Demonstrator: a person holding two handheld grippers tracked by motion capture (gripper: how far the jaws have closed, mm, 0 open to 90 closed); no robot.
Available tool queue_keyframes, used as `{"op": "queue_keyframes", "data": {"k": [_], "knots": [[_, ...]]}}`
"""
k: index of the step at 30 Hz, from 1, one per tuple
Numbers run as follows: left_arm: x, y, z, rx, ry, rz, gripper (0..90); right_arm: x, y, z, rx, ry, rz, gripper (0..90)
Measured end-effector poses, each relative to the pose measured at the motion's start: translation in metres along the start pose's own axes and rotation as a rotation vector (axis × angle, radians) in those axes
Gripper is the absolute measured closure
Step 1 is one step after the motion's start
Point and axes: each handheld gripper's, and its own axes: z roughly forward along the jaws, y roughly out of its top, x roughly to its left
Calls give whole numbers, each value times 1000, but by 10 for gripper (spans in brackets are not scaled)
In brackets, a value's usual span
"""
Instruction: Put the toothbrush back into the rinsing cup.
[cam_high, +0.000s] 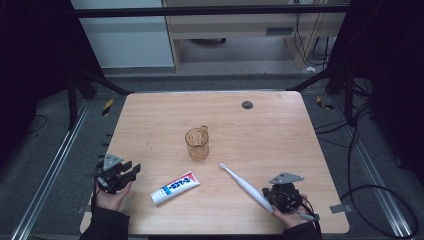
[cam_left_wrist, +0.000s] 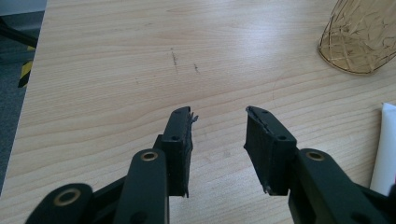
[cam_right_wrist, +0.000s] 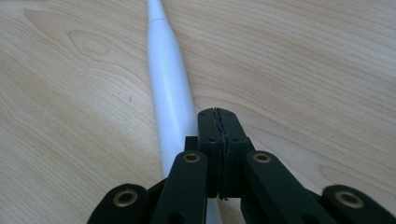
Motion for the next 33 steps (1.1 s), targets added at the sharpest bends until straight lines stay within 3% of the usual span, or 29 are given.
{"op": "queue_keyframes", "data": {"k": [16,26,33], "knots": [[0,0,1,2,-6,5,603,-6,3,-5,-15,-8,16,874],[0,0,5,14,-11,3,589,-20,30,-16,-66,-28,19,786],[-1,0,6,21,-14,11,571,-23,47,-16,-62,3,24,743]]}}
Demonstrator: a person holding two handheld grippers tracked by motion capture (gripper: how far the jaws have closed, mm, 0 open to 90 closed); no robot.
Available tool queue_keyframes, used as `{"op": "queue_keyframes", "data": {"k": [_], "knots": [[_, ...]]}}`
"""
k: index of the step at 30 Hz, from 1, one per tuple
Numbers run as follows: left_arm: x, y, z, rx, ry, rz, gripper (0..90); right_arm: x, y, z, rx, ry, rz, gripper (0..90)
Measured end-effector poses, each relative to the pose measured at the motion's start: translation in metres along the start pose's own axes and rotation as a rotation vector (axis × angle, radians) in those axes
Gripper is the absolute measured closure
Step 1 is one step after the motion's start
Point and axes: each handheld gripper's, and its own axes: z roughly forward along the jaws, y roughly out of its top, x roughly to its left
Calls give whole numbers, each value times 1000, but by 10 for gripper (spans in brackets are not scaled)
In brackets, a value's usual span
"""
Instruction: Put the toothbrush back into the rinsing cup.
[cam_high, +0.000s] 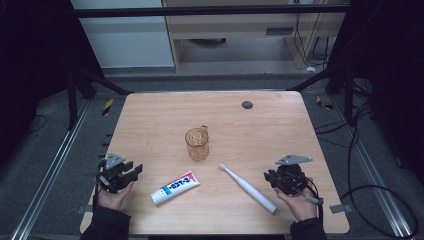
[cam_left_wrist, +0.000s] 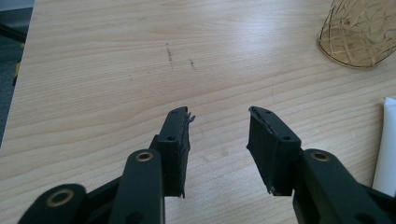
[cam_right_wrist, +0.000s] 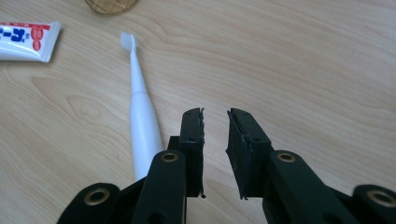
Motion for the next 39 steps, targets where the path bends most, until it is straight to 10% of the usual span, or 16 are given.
{"op": "queue_keyframes", "data": {"k": [24,39], "knots": [[1,-2,4,14,5,4,521,37,60,28,90,101,-122,638],[1,-2,5,20,0,5,518,50,65,52,218,126,-165,601]]}}
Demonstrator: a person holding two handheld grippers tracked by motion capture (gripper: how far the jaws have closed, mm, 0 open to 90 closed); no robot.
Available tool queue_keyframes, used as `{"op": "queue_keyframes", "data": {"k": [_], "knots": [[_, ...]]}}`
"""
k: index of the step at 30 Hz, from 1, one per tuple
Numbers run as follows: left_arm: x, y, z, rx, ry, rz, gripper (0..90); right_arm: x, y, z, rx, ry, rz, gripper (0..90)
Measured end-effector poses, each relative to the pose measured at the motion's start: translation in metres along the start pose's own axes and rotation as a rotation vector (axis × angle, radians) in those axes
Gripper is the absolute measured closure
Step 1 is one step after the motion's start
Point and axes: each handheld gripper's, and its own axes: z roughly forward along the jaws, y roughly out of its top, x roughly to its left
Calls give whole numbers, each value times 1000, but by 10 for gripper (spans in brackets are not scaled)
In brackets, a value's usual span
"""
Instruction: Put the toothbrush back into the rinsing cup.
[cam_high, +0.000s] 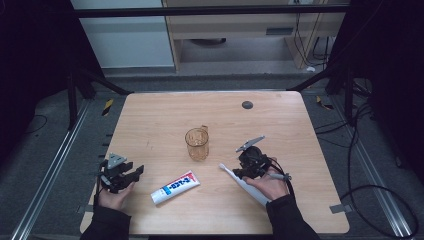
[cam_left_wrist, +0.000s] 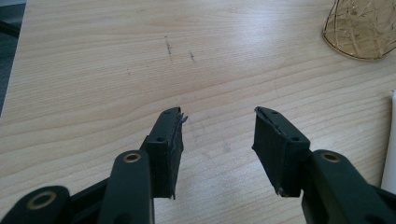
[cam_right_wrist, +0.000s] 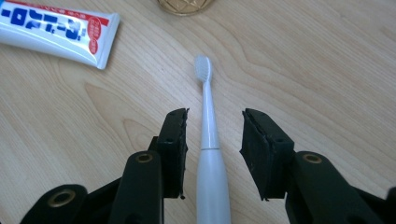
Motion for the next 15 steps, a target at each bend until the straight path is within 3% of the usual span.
{"op": "queue_keyframes", "data": {"k": [7,15], "knots": [[0,0,0,2,1,1,516,0,-4,5,30,3,6,576],[0,0,0,4,0,1,516,-2,-9,12,76,10,-20,556]]}}
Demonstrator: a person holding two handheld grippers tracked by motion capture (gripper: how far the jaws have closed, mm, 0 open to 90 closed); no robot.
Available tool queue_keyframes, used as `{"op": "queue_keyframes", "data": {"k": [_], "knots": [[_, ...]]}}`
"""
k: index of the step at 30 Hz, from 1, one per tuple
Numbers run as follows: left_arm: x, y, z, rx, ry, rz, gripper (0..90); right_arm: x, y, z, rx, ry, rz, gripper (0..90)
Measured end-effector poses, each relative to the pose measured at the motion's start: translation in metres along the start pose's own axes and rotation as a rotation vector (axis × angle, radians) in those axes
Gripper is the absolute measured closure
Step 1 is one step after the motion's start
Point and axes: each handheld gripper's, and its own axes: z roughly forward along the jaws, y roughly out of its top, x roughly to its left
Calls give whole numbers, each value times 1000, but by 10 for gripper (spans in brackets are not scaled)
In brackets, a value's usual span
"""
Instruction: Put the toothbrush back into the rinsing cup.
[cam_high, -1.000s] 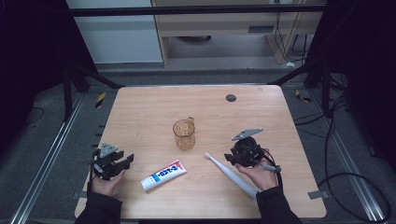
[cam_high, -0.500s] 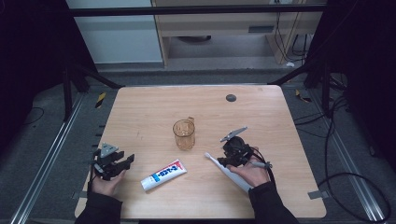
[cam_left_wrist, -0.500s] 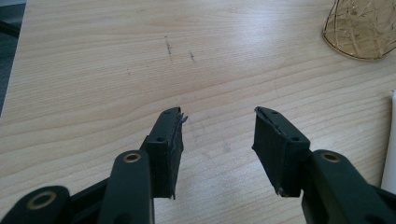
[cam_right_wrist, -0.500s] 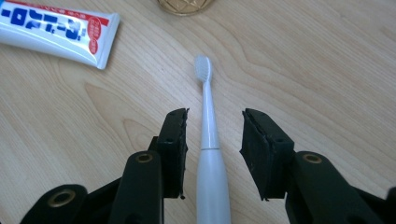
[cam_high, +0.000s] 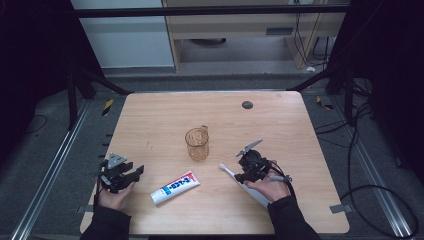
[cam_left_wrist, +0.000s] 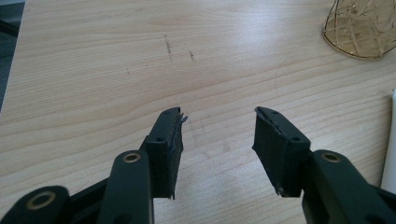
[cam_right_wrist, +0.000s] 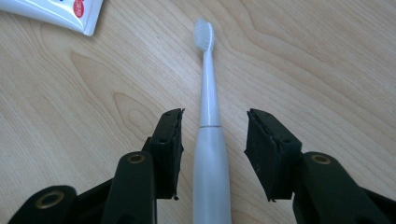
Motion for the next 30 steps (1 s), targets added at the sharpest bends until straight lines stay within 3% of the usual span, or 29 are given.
{"op": "queue_keyframes", "data": {"k": [30], "knots": [[0,0,0,4,-1,4,515,-2,-7,28,120,8,23,553]]}}
